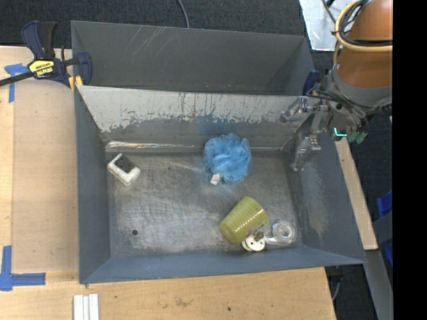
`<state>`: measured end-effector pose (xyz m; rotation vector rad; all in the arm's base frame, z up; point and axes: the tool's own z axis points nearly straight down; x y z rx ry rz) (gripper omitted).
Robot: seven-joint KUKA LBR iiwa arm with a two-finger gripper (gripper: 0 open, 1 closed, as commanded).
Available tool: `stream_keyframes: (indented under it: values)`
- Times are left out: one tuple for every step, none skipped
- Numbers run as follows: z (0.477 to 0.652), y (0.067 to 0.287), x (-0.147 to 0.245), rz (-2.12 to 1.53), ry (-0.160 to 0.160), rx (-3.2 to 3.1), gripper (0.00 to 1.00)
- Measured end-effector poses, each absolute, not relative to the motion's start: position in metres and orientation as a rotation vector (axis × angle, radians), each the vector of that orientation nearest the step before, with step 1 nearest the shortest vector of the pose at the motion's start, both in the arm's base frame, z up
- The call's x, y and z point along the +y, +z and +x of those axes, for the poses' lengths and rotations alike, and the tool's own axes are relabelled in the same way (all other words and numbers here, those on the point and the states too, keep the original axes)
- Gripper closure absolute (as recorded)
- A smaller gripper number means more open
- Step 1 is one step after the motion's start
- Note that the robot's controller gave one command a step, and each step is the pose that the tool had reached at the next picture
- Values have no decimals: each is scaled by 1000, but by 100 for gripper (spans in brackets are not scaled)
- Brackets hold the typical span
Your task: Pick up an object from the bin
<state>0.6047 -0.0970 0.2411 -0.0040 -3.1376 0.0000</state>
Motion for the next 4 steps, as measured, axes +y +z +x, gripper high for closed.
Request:
stream_keyframes:
  values:
    - [606,246,-97,-1,2,-3146,0]
    - [578,127,-126,402,0,-3115,100]
    - [579,128,-126,405,2,-3118,0]
    - [579,128,-125,405,2,-3118,0]
